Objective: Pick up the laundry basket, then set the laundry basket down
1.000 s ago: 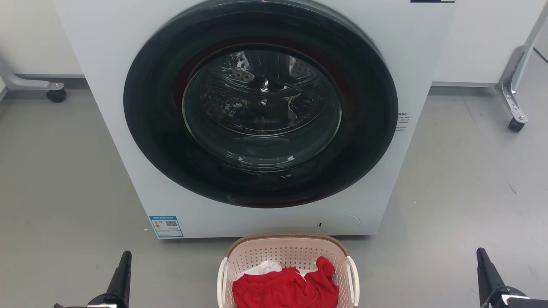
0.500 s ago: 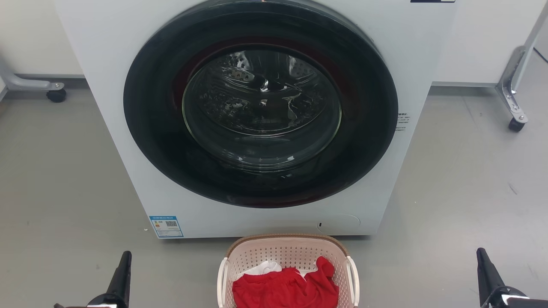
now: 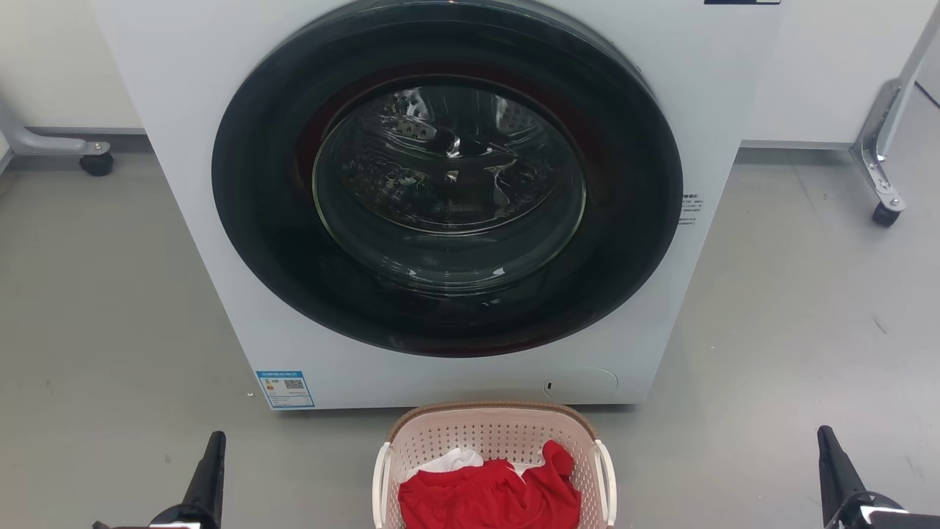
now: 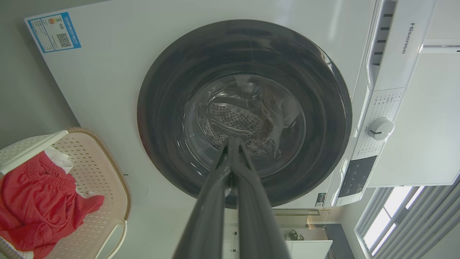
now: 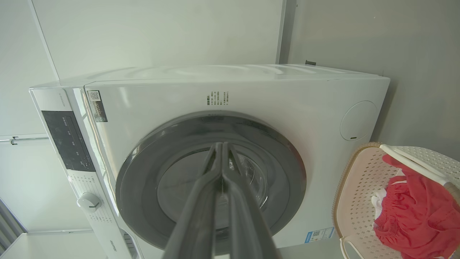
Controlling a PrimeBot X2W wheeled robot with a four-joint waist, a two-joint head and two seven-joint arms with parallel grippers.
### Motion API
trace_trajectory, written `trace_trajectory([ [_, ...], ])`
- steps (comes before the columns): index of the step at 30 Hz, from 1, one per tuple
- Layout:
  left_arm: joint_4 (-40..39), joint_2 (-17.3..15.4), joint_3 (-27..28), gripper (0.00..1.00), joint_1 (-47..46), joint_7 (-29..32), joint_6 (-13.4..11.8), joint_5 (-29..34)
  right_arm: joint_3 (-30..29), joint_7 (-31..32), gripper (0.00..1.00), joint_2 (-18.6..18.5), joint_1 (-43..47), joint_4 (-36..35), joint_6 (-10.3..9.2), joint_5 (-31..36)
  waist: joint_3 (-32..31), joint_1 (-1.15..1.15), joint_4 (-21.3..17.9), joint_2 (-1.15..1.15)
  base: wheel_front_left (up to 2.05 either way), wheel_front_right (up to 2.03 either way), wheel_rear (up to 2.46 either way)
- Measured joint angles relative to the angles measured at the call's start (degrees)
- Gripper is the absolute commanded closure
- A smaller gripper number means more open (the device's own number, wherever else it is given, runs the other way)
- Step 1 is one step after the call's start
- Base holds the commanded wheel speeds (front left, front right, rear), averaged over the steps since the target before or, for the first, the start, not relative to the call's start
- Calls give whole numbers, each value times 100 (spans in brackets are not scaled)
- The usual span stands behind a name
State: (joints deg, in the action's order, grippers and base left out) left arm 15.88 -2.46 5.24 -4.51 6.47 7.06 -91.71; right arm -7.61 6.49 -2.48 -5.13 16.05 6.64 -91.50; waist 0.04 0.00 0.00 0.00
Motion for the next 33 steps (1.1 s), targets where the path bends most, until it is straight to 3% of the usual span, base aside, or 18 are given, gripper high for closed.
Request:
trace_trajectory([
  [33, 2, 0, -1, 100, 0, 0, 0, 0, 0, 0, 100, 0, 0, 2, 1, -1, 0, 0, 0, 0, 0, 0, 0],
])
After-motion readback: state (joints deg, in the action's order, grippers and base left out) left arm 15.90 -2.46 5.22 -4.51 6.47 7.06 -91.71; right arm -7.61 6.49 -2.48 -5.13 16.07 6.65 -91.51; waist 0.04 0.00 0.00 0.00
